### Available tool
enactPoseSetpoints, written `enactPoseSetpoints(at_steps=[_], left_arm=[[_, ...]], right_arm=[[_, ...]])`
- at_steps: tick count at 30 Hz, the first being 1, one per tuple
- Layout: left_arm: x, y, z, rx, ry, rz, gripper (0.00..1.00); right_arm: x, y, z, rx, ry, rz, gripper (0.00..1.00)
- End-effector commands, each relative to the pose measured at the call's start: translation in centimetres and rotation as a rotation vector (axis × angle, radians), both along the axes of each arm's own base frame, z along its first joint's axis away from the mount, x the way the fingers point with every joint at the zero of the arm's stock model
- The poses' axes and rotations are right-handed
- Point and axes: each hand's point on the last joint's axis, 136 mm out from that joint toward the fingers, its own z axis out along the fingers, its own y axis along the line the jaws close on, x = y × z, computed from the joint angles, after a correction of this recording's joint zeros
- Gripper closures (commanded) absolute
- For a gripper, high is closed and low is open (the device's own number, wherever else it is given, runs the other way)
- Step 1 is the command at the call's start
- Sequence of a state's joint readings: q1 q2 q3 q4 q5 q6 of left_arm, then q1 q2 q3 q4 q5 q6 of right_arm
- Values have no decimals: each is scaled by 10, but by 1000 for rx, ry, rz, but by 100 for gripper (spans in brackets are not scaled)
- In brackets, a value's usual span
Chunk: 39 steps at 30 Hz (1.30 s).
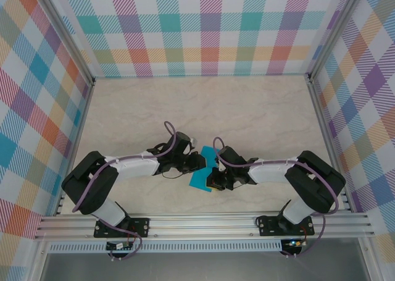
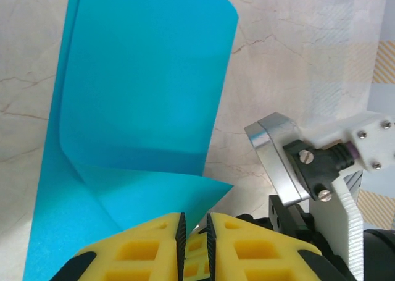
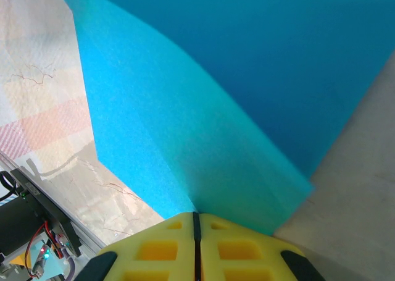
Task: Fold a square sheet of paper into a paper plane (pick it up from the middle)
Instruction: Fold the triangle a second time at the center of the table.
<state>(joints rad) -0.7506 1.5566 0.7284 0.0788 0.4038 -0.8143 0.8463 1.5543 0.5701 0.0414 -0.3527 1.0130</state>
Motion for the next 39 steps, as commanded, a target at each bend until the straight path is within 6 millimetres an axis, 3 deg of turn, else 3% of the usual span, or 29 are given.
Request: enactPoseSetpoints(at_steps=[1, 6, 11, 16, 21, 33, 39], left_arm=[[-8, -6, -4, -16, -1, -44, 83], [-8, -14, -23, 16, 9, -63, 87], [3, 2, -49, 149, -31, -5, 94], [8, 19, -60, 238, -56, 40, 94], [14, 21, -63, 260, -61, 42, 95], [34, 27, -45, 250, -93, 66, 91], [39, 29, -51, 249, -72, 57, 91]], right_arm=[[-21, -35, -37, -182, 78, -15, 92], [-21, -35, -37, -179, 81, -18, 92], [-23, -38, -41, -195, 84, -11, 92], [-28, -43, -46, -213, 102, -6, 93], [-32, -45, -49, -215, 113, 4, 94], [-35, -48, -48, -218, 118, 12, 96], [-36, -49, -48, -221, 121, 16, 96]])
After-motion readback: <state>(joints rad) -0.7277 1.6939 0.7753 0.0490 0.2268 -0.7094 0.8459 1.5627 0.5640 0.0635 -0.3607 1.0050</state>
